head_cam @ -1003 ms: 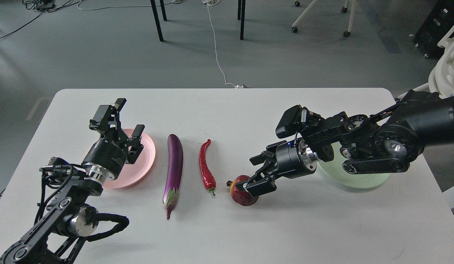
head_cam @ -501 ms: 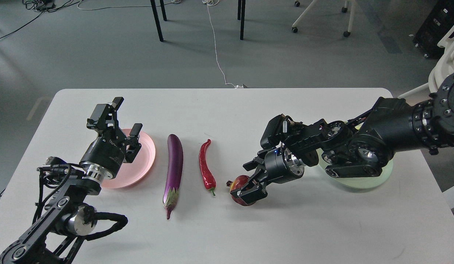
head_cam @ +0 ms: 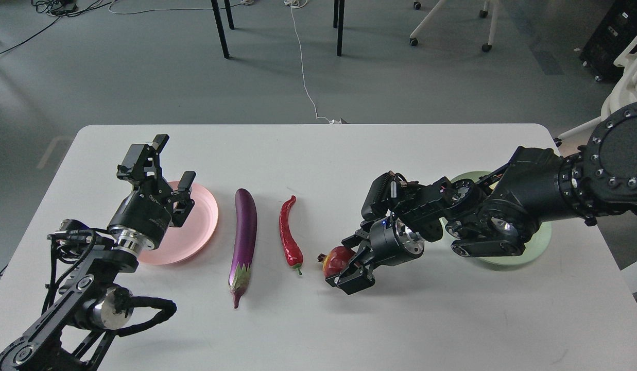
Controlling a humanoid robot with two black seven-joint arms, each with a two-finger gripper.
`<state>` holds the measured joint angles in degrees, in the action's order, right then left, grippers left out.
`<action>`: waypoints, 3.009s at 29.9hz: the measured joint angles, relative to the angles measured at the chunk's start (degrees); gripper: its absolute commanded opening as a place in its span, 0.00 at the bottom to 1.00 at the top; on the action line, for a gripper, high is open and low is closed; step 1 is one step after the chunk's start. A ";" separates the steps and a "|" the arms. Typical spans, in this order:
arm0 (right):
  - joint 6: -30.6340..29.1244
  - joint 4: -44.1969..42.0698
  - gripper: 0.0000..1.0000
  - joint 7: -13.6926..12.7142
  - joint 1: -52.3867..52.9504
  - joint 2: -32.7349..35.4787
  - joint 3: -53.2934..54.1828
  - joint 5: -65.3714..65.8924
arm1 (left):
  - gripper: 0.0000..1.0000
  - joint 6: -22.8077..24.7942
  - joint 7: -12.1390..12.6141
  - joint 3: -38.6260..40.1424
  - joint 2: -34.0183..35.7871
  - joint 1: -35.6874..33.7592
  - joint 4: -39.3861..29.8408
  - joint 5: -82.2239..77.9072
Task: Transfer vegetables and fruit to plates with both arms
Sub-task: 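Grasp the red pomegranate with the right gripper and lift it, then place the pomegranate on the green plate and open the right gripper, then raise the right gripper and move the left gripper toward the chili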
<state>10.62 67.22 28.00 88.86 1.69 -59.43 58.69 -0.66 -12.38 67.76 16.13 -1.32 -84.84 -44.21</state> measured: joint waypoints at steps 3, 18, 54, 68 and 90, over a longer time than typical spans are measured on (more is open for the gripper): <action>0.04 0.07 0.55 0.00 0.00 -0.06 -0.22 0.00 | 0.99 0.02 0.00 0.00 0.00 0.00 0.00 0.00; 2.24 1.64 0.49 0.00 6.37 4.26 -0.24 2.51 | 0.99 0.02 0.07 -0.08 0.39 0.00 -0.01 0.01; 5.67 -6.75 0.92 0.00 -3.95 29.87 -2.41 18.23 | 0.99 0.14 0.07 -1.06 0.13 0.00 0.00 0.00; 8.45 -6.35 0.97 0.00 -3.17 30.29 8.46 17.24 | 0.99 0.13 0.07 -1.06 0.12 0.00 0.06 0.00; 2.90 -4.01 0.97 -0.02 -34.18 29.71 65.10 -48.88 | 0.99 0.13 0.49 -1.24 0.13 -0.87 0.96 0.00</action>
<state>13.52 63.21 27.98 54.68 31.40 5.67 9.81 -0.53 -11.89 66.53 16.26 -2.19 -83.88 -44.21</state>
